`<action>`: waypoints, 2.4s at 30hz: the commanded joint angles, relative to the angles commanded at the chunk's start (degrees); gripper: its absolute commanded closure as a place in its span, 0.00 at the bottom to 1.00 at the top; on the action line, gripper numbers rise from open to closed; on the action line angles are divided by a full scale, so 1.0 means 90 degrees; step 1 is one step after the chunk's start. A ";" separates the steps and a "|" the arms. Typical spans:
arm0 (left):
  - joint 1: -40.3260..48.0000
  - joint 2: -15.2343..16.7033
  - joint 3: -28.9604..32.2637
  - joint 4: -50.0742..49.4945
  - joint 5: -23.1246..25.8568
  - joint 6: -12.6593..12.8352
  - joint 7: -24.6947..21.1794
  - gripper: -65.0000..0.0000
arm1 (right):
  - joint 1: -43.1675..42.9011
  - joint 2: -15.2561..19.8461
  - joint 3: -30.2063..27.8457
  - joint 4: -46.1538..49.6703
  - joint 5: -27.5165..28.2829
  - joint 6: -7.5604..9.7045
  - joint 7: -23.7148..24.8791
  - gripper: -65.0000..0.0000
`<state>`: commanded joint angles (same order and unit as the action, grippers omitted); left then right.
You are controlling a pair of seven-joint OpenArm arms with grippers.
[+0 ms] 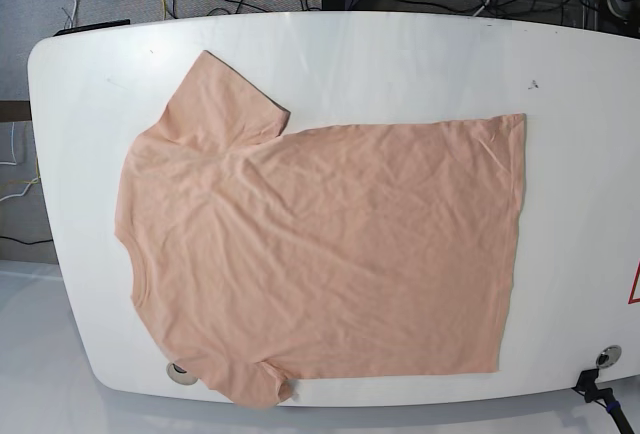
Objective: Fold the T-shirt properly
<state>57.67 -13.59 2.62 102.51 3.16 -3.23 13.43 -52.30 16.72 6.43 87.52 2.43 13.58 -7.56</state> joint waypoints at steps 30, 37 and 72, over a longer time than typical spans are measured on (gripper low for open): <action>-0.0676 -0.0959 -0.0731 0.2084 0.0745 -0.0813 -0.0252 0.83 | 0.0781 0.0411 0.2143 0.2437 -0.0196 0.0187 -0.0581 0.99; -0.0850 -0.1000 -0.0207 0.2432 0.1122 -0.0851 -0.0075 0.82 | 0.0476 0.0353 0.2061 0.2478 -0.0639 0.0232 -0.0768 0.98; -0.2095 0.0031 0.0329 0.1489 0.2173 -0.1551 0.0525 0.79 | 0.1068 0.0052 0.1918 0.2725 -0.1408 0.0762 -0.0904 0.83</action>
<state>38.81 -13.32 5.58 115.91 22.73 -17.19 18.15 -42.68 17.19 23.69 112.04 -10.24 20.44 -15.69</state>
